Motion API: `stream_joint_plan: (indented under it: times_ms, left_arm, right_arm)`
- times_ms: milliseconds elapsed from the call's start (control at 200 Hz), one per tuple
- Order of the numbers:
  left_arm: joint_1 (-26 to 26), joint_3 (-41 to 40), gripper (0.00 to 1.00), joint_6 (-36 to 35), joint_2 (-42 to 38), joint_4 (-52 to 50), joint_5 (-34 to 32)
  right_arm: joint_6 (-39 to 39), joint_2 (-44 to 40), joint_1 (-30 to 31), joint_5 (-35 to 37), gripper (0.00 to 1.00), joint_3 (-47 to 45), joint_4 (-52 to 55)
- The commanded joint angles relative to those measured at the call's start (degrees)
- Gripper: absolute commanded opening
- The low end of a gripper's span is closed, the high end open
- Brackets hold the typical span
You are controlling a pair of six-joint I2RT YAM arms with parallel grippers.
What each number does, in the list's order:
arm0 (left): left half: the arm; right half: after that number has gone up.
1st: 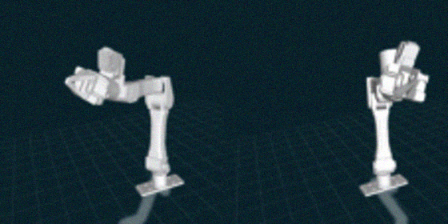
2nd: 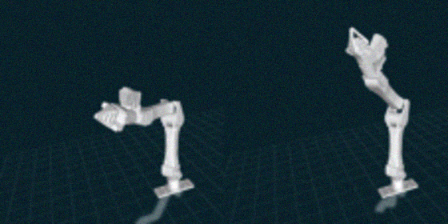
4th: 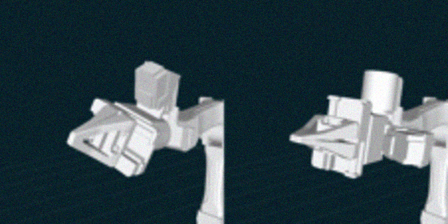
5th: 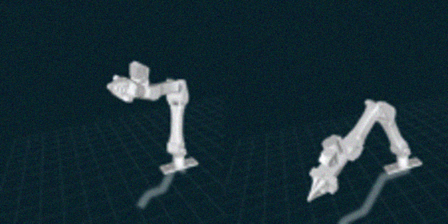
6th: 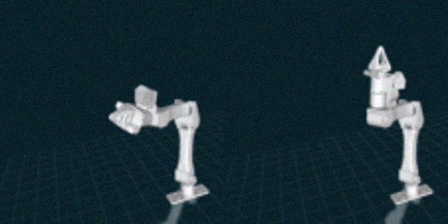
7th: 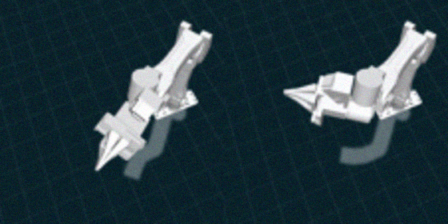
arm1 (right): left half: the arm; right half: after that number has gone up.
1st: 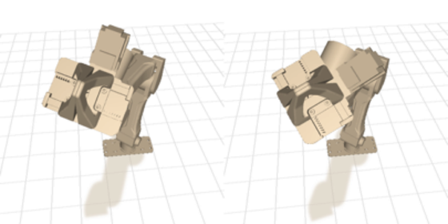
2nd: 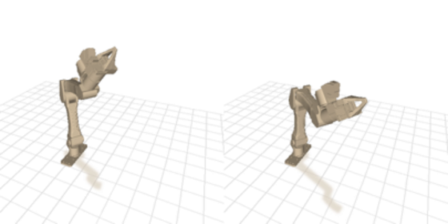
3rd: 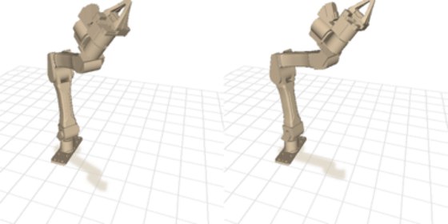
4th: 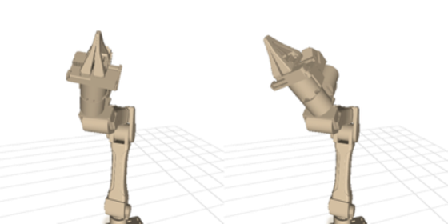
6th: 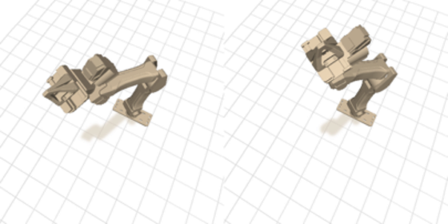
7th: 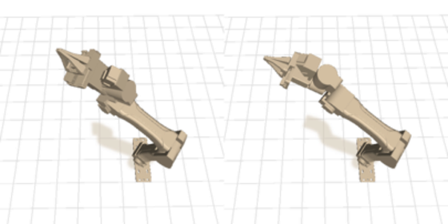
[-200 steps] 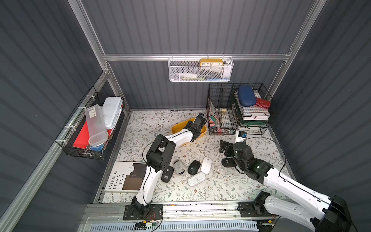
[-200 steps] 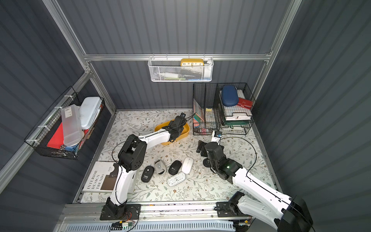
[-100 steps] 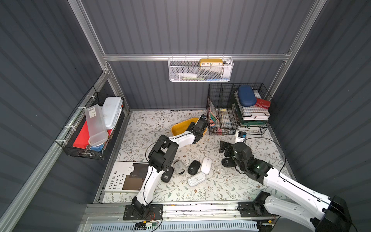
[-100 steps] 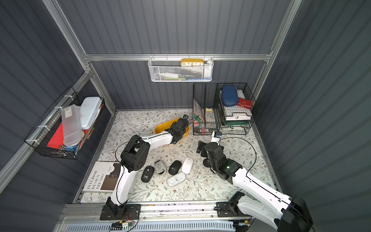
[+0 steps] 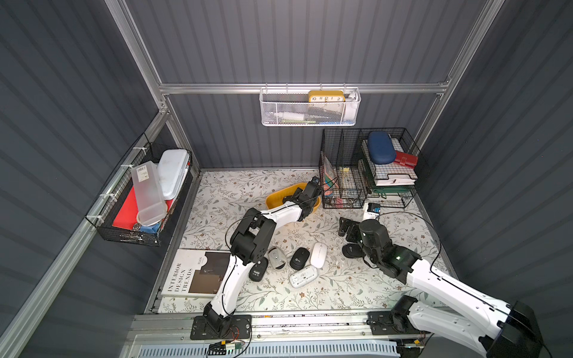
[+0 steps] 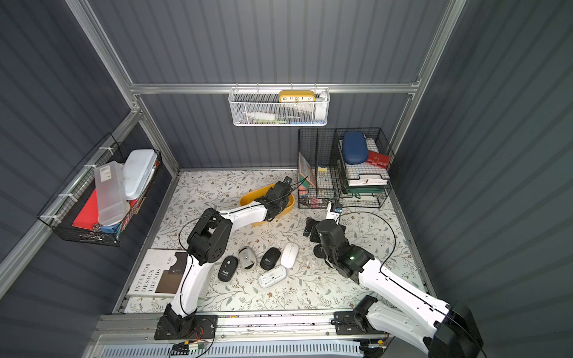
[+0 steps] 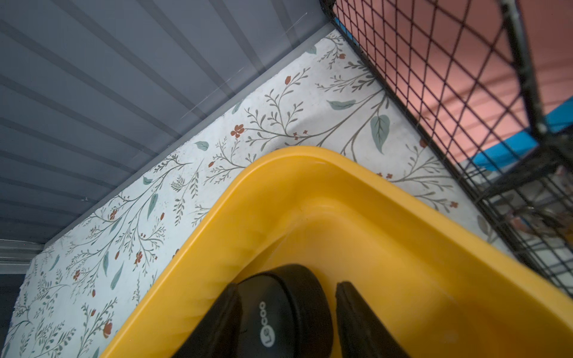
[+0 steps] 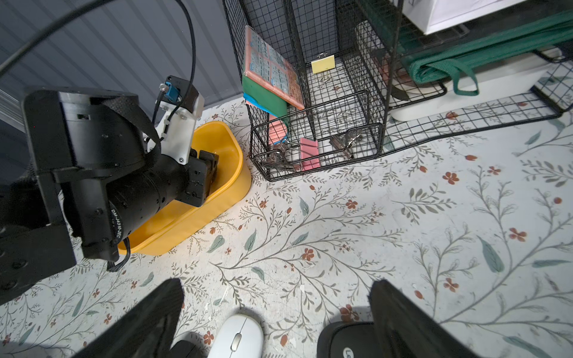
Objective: Put the mouse in the storage box
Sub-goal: Place the mouse in the storage box.
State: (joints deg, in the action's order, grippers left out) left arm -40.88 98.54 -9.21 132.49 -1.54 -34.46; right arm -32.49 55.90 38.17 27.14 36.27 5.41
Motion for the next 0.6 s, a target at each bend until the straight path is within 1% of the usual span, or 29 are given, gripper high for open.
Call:
stream_joint_plan:
  times_ms: [0,150,235,340,440,540,595]
  left_arm:
    - [-0.3,0.9,0.57,1.8,1.3,-2.5,2.7]
    - [-0.1,1.6,0.63,3.7,-1.4,-3.2,4.6]
    - [0.6,2.3,0.70,6.2,-4.2,-4.1,5.9]
    - [1.9,3.2,0.73,10.1,-7.4,-5.5,7.7]
    - [3.3,3.0,0.75,14.3,-10.2,-6.5,9.1]
    - [5.1,0.6,0.79,19.4,-14.5,-7.5,9.8]
    - [6.4,-2.5,0.79,22.8,-18.1,-7.5,11.3]
  right_arm:
    - [0.3,0.6,-0.3,0.9,0.98,1.0,0.5]
    - [0.8,1.1,-0.2,0.4,0.98,1.6,1.0]
    - [1.7,1.1,-0.2,-0.6,0.98,2.1,1.4]
    - [4.0,1.3,-0.4,-2.5,0.98,3.4,2.2]
    - [5.5,2.0,-0.3,-4.7,0.98,5.5,5.3]
    - [6.2,3.4,0.1,-9.0,0.98,8.0,9.7]
    - [6.7,4.9,1.7,-9.0,0.98,9.7,12.7]
